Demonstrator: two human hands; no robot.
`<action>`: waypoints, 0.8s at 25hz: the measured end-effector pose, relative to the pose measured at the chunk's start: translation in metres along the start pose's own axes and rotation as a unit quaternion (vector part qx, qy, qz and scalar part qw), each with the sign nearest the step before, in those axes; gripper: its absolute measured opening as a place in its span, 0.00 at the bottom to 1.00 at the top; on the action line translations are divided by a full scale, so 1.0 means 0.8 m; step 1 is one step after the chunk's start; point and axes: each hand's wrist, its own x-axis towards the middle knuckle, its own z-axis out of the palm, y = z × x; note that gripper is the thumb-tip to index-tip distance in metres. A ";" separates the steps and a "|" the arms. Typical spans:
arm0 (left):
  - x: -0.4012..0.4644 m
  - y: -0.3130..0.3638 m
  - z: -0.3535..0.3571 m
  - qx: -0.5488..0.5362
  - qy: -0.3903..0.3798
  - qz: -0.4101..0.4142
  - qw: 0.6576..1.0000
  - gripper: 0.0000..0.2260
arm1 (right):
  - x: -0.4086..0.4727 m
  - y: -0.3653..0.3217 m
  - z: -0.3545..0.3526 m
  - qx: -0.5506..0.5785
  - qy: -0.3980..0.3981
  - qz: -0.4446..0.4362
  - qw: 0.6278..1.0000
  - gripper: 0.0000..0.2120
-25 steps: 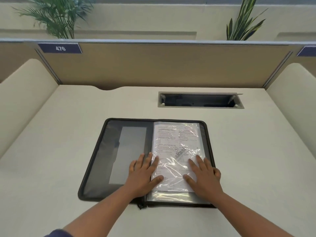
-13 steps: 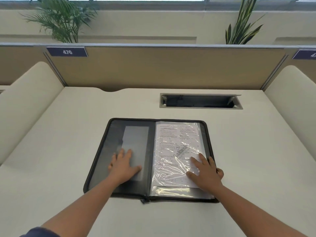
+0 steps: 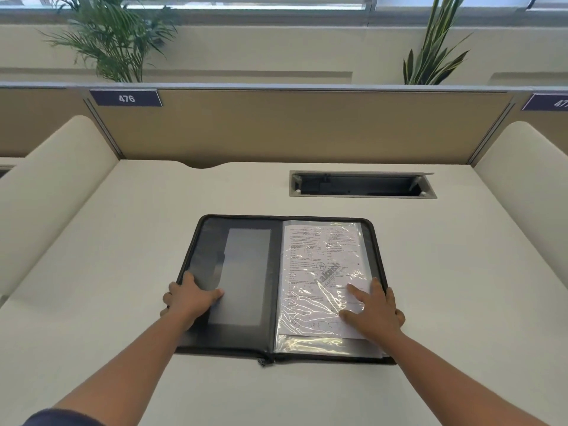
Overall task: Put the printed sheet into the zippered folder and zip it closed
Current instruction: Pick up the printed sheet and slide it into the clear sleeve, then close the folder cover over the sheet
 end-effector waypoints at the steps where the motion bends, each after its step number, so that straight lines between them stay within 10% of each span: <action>1: 0.002 0.000 -0.004 -0.007 0.009 -0.008 1.000 0.43 | -0.001 0.001 0.001 0.002 0.003 -0.001 1.000 0.33; 10: 0.011 0.028 -0.104 -0.020 0.119 0.062 0.991 0.08 | -0.005 0.006 0.004 0.032 0.026 -0.003 0.999 0.33; 20: -0.079 0.142 -0.183 -0.120 -0.033 0.234 0.964 0.03 | -0.009 -0.002 -0.006 0.036 0.012 0.001 0.999 0.33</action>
